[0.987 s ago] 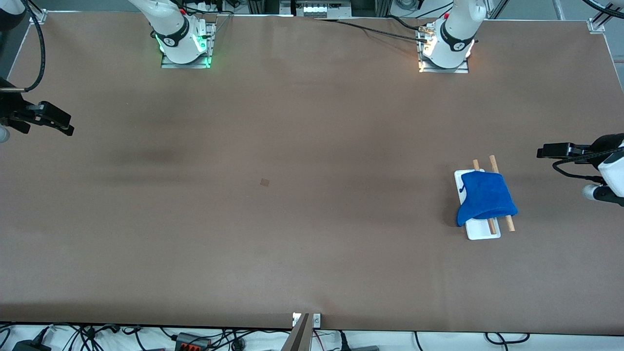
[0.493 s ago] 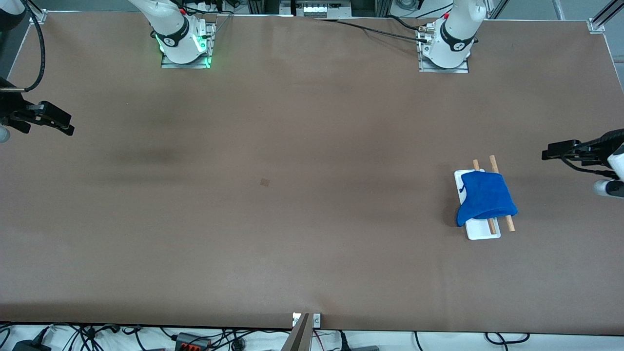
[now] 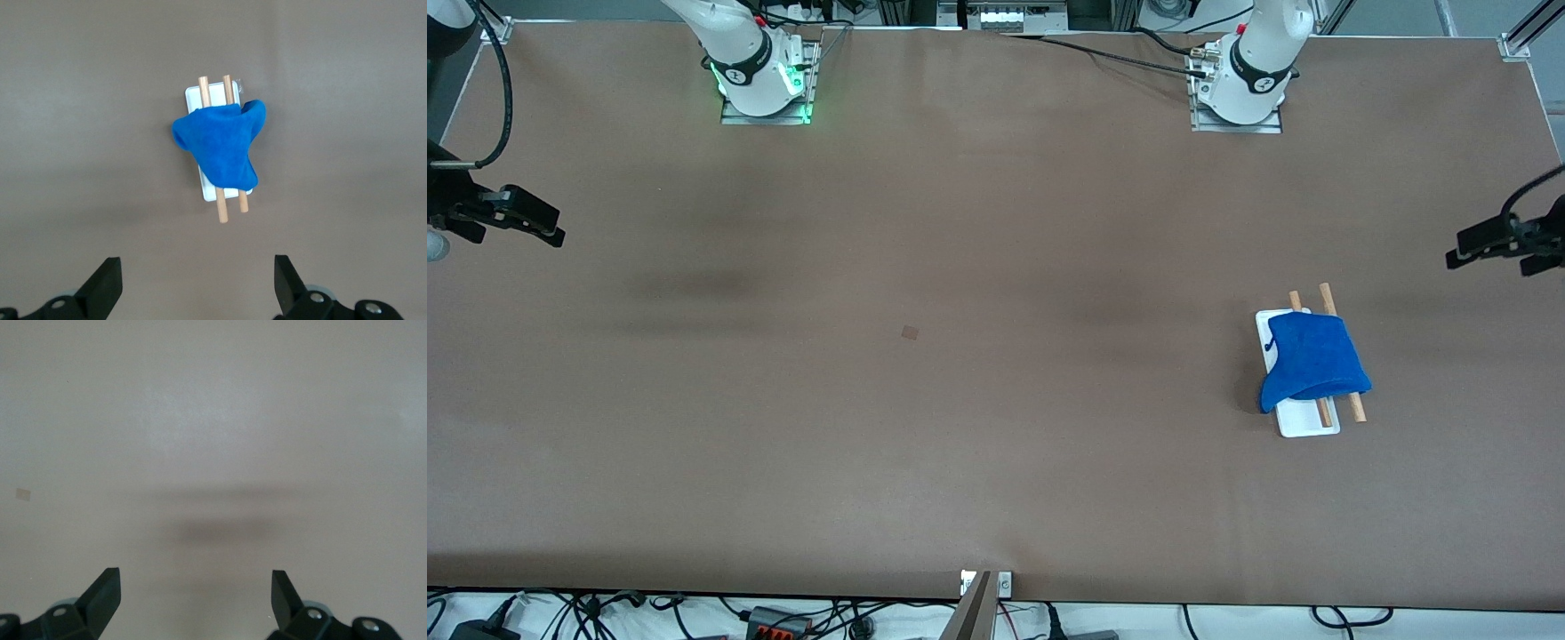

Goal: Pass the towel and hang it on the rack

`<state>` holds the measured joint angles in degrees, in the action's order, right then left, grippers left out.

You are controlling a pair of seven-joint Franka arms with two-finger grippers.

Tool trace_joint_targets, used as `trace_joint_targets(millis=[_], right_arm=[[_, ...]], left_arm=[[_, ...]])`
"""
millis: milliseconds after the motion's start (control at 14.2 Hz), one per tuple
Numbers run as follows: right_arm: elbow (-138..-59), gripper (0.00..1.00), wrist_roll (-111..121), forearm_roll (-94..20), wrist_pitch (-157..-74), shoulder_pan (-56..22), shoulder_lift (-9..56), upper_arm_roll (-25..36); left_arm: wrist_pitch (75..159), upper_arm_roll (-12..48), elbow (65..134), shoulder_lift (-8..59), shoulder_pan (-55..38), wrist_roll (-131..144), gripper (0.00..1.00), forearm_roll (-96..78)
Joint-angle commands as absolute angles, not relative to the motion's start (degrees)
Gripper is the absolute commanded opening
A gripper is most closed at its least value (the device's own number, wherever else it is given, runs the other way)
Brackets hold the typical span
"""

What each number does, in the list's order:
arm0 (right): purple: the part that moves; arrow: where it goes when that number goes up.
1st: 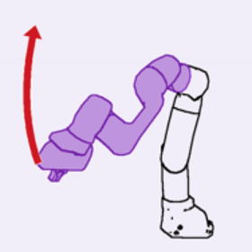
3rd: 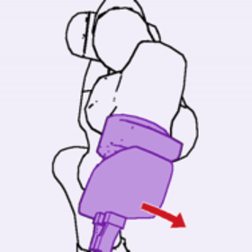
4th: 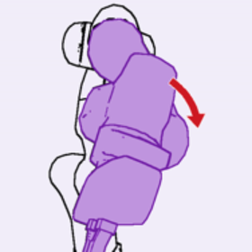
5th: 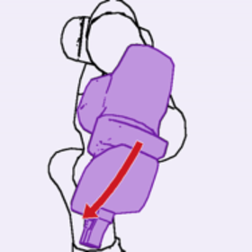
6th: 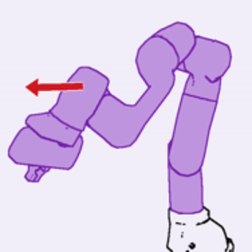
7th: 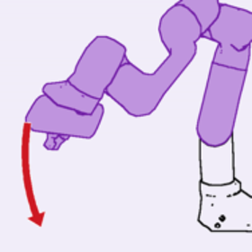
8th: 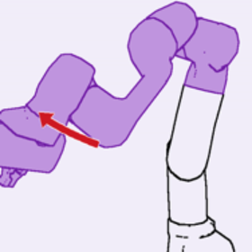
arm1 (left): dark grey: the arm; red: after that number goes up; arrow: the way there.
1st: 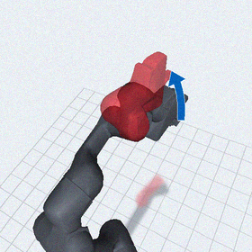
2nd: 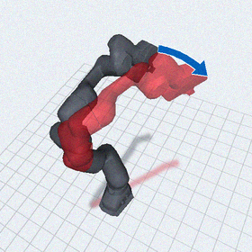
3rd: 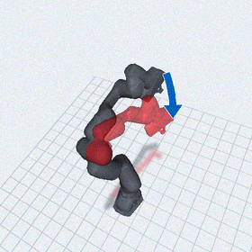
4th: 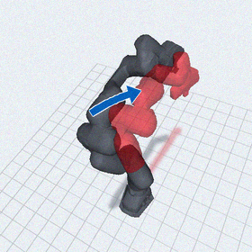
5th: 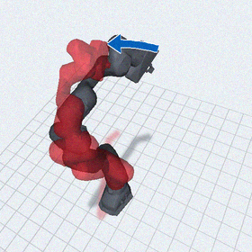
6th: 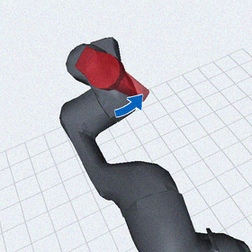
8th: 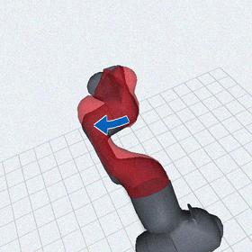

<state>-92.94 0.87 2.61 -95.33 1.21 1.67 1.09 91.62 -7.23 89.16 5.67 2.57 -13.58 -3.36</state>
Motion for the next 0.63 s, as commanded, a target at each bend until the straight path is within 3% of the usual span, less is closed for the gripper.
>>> trace_joint_targets(millis=[0,282,564], right_arm=[[-93.78,1.00,1.49,2.11,-95.10,0.88,0.79,1.32],[-94.22,1.00,1.49,2.20,-95.27,0.88,0.35,1.32],[-95.79,1.00,1.32,1.76,-95.36,0.97,-0.78,1.41]], left_arm=[[92.37,-3.70,95.00,0.27,3.16,-12.40,1.00,-1.32],[91.41,3.15,94.92,0.18,2.99,-1.59,1.00,5.08],[90.53,2.55,95.27,0.18,3.25,-1.58,1.00,5.19]])
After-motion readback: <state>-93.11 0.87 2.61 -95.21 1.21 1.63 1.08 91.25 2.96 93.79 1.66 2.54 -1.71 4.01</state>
